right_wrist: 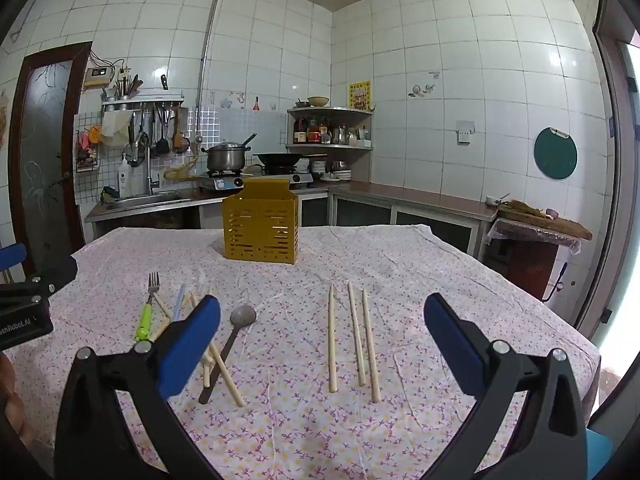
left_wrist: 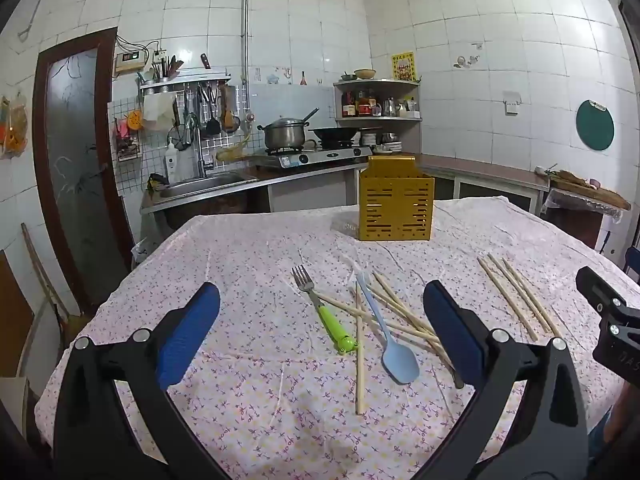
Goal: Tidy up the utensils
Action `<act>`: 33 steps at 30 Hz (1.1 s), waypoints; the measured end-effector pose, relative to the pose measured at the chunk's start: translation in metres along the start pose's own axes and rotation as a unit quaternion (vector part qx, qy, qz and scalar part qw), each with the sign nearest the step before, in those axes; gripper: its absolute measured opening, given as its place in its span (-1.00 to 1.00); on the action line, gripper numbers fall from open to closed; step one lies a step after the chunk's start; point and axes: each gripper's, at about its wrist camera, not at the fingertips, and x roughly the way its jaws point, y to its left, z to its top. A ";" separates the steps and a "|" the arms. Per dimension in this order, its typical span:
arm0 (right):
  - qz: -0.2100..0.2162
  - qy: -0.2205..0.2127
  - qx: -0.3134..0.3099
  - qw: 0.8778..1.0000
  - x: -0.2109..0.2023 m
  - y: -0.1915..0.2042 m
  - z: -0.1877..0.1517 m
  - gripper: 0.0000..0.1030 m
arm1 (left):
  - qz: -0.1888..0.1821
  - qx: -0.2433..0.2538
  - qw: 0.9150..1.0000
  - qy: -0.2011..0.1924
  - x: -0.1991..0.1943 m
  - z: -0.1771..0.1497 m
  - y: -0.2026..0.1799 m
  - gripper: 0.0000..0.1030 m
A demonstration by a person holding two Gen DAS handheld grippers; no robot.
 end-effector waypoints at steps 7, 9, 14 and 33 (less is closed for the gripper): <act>-0.001 -0.010 0.000 1.000 -0.002 0.001 0.000 0.93 | 0.000 0.000 1.000 0.001 0.000 0.000 0.001 0.91; 0.000 -0.010 0.000 1.000 -0.002 0.001 0.000 0.93 | -0.001 -0.002 1.000 0.001 0.001 0.000 0.002 0.91; -0.002 -0.011 0.000 1.000 -0.003 0.001 -0.001 0.93 | -0.002 -0.001 1.000 0.000 -0.002 -0.001 0.004 0.91; -0.010 -0.022 0.004 1.000 -0.006 -0.004 0.000 0.93 | -0.005 -0.001 1.000 -0.008 -0.008 0.007 0.005 0.91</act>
